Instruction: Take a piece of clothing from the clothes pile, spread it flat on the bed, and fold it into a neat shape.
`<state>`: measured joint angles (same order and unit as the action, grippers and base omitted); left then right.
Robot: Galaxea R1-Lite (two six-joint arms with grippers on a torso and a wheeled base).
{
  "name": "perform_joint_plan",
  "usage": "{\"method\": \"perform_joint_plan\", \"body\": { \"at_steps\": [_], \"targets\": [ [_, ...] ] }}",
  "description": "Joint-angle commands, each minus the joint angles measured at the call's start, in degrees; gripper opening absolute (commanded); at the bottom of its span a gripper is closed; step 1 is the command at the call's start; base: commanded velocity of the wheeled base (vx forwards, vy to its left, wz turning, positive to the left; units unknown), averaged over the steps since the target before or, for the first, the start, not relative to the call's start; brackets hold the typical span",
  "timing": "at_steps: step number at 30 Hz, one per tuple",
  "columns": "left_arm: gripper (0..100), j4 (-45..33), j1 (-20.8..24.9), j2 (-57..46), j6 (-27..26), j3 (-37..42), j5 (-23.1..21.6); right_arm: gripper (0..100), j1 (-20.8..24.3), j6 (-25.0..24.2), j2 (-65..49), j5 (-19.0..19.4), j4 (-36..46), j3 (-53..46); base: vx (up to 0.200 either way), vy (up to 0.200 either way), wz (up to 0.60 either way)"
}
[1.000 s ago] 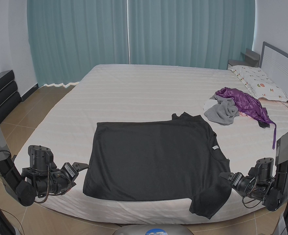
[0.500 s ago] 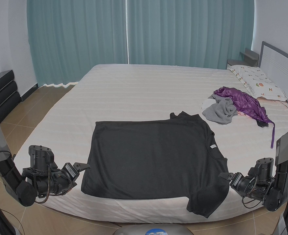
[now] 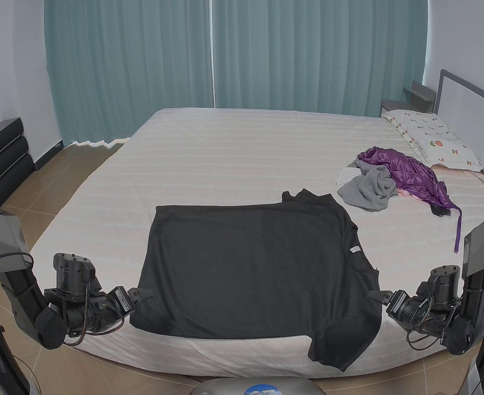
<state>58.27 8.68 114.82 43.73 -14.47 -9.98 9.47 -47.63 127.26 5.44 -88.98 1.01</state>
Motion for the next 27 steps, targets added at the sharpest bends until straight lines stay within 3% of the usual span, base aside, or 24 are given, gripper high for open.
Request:
{"method": "perform_joint_plan", "body": {
  "at_steps": [1,8,11,17,27],
  "targets": [
    [100,4.66,-1.74,6.20,-4.79,3.57,0.23,100,0.02,-0.01,0.27,0.01,-0.76,-1.01,0.000,0.000,0.00],
    [100,19.78,-1.82,17.72,-15.78,7.00,1.11,100,0.02,-0.01,0.27,-0.16,-0.76,-1.01,0.000,0.000,0.00],
    [100,23.64,-1.56,21.41,-17.36,6.47,2.43,100,0.02,-0.01,0.27,-0.25,-0.76,-1.01,0.000,0.000,0.00],
    [100,24.61,-0.68,24.66,-20.70,4.10,6.12,100,0.02,-0.01,0.27,-0.34,-0.76,-1.01,0.000,0.000,0.00],
    [100,23.99,0.72,26.07,-21.05,0.76,6.73,100,0.02,0.08,0.27,-0.43,-0.76,-1.01,0.000,0.000,0.00]
  ]
}}
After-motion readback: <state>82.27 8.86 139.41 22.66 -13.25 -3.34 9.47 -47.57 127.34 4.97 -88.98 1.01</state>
